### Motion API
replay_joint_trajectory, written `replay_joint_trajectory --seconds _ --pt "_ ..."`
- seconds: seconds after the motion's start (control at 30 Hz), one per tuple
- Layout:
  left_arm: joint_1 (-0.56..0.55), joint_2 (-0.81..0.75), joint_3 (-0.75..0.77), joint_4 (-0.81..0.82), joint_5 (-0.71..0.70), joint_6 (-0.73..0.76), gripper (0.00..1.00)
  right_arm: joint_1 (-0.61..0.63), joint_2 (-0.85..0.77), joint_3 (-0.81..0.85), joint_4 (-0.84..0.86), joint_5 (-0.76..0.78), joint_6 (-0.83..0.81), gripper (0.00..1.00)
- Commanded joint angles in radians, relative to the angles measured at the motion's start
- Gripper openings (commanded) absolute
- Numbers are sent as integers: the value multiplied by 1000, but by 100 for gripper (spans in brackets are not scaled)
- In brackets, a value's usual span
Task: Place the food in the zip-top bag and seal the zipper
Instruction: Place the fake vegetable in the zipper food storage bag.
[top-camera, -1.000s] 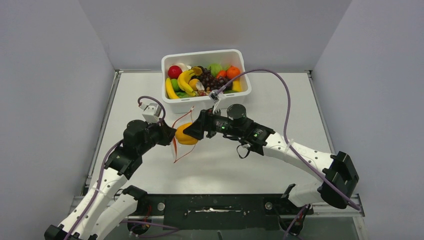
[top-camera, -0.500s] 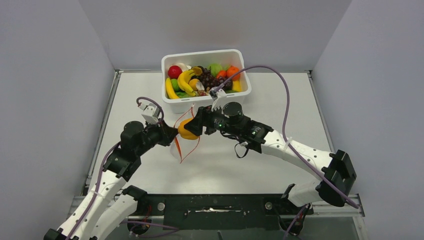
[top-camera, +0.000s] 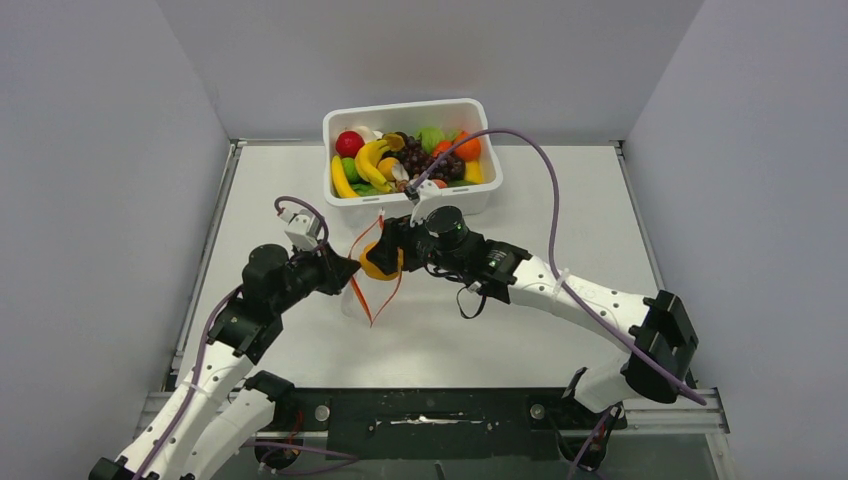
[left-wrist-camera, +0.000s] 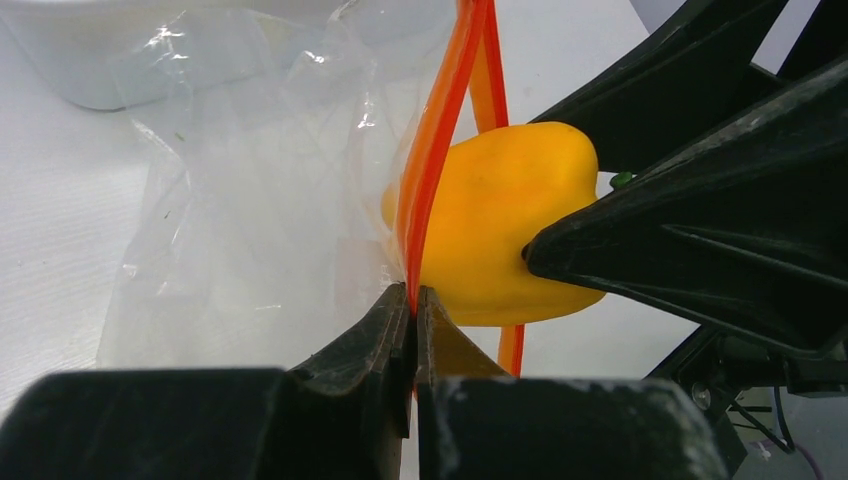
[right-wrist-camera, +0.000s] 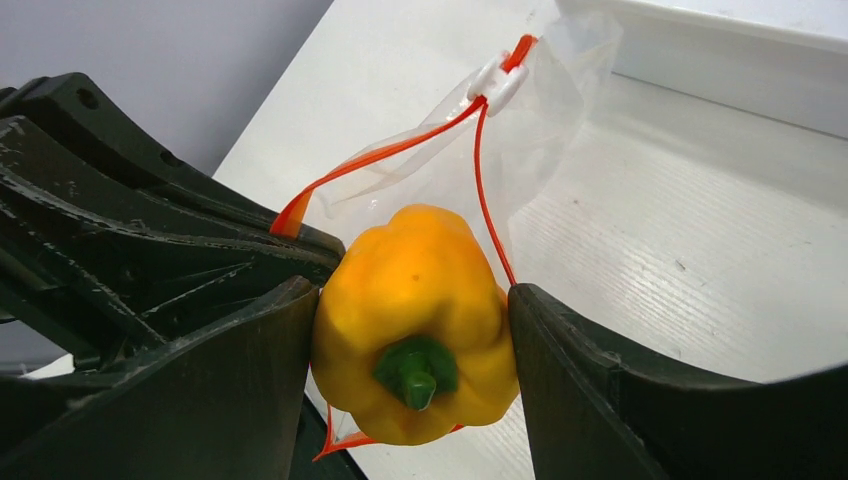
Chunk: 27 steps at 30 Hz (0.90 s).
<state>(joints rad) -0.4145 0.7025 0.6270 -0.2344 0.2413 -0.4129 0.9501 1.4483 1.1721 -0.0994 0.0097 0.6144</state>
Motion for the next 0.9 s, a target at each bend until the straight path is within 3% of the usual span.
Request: replay_joint_trajectory --seconds 0.0,0.17,0.57,0.87 --pt "3 -23 7 78 30 -14 0 28 9 58 23 66 -33 38" --pt "3 -26 5 77 29 -17 0 44 27 61 19 102 -42 40" --pt "3 -32 4 73 23 -23 0 52 22 82 -12 94 -32 63" --pt "4 -28 6 73 20 -24 0 53 -23 86 -51 46 -20 74"
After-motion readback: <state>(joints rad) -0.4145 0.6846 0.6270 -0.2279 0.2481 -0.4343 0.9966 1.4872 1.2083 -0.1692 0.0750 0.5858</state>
